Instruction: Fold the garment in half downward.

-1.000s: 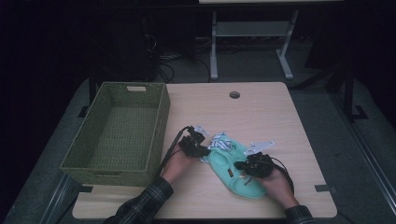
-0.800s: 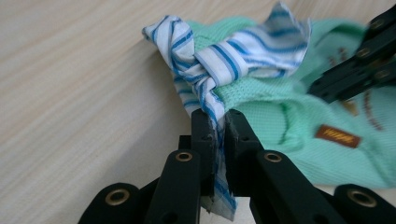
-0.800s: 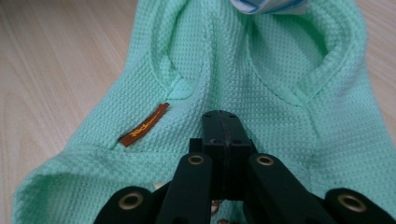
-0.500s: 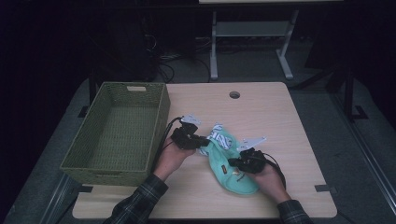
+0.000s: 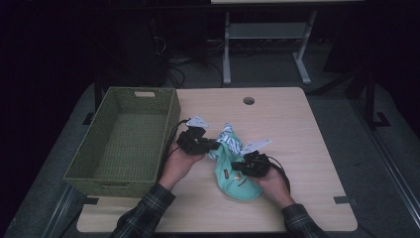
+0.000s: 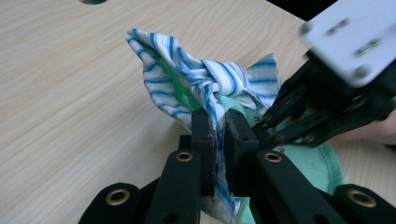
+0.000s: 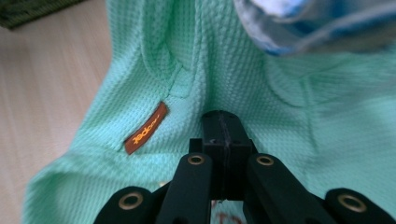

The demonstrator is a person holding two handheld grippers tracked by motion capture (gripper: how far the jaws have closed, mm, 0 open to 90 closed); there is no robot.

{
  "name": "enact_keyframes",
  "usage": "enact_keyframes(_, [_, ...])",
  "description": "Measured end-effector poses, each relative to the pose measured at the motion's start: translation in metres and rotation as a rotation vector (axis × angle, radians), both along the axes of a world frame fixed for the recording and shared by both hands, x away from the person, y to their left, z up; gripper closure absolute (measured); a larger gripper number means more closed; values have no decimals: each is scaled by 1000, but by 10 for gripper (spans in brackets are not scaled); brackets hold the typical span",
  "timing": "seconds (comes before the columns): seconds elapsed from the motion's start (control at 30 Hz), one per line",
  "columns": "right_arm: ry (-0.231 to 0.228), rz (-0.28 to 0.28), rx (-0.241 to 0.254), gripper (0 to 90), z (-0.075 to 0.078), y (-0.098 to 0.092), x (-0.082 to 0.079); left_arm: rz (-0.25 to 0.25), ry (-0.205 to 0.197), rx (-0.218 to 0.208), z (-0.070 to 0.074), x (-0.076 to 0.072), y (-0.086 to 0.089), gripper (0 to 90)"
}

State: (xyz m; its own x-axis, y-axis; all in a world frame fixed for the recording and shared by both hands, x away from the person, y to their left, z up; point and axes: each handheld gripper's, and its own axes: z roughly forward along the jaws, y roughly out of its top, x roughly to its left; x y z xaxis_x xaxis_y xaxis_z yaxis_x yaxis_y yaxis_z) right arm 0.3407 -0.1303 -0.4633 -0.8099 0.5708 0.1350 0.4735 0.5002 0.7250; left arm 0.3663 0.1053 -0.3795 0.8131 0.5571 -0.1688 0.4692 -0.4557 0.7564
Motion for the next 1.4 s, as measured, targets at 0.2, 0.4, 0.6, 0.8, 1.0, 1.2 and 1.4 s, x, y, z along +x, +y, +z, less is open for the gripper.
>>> enact_keyframes(0.2, [-8,-31,-26,898,9,-28,-14,2,-15,18,0,1,0,835])
enact_keyframes(0.4, [7,-50,-51,898,5,-54,-32,9,-20,37,0,-1,-1,835])
enact_keyframes(0.6, [40,-38,-78,898,-4,-60,-40,12,-23,45,0,0,-1,835])
enact_keyframes(0.8, [48,-33,-69,898,-4,-53,-38,-3,-27,45,2,-2,-3,835])
enact_keyframes(1.0, [34,-14,-67,899,-5,-40,-33,-31,-46,52,6,-7,-9,835])
enact_keyframes(1.2, [20,-7,-67,898,-6,-33,-28,-62,-54,73,5,-13,-17,834])
enact_keyframes(1.4, [5,-55,-47,899,1,-49,-28,-112,-54,118,-1,-22,-30,833])
